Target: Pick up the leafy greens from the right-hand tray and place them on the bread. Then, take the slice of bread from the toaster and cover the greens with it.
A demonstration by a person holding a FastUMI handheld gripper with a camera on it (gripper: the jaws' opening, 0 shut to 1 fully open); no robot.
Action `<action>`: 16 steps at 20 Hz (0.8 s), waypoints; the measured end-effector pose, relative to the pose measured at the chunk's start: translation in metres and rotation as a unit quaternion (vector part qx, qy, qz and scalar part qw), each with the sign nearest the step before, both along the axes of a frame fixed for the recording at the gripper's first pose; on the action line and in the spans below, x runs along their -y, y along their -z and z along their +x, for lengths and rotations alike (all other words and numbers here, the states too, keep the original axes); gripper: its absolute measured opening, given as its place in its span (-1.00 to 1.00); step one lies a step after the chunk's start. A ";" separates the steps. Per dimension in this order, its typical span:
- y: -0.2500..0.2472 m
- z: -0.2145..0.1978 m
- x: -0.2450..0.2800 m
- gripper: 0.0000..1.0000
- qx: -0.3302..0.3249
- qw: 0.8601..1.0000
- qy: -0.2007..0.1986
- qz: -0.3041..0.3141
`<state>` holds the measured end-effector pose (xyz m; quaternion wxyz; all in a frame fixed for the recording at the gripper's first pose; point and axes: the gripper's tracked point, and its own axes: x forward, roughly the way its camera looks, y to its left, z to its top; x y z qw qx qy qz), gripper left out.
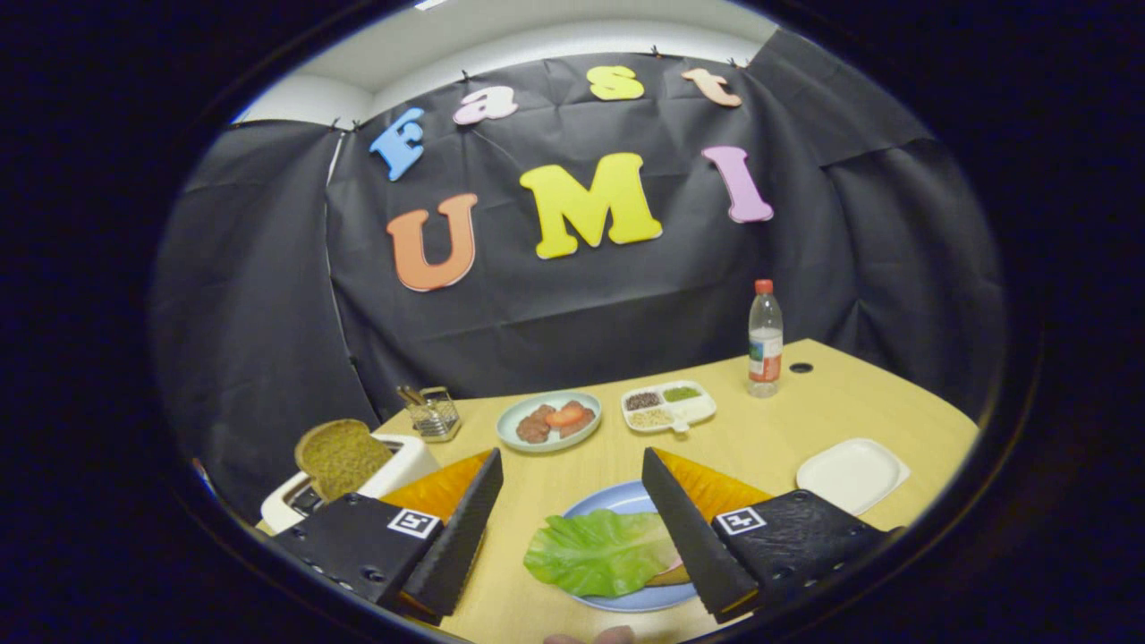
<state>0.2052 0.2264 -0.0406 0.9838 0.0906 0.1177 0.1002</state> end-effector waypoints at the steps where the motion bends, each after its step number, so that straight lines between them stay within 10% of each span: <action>1: -0.012 -0.007 -0.008 0.91 0.009 1.000 -0.005 -0.005; 16: -0.015 -0.028 -0.165 0.92 -0.010 0.997 -0.032 -0.073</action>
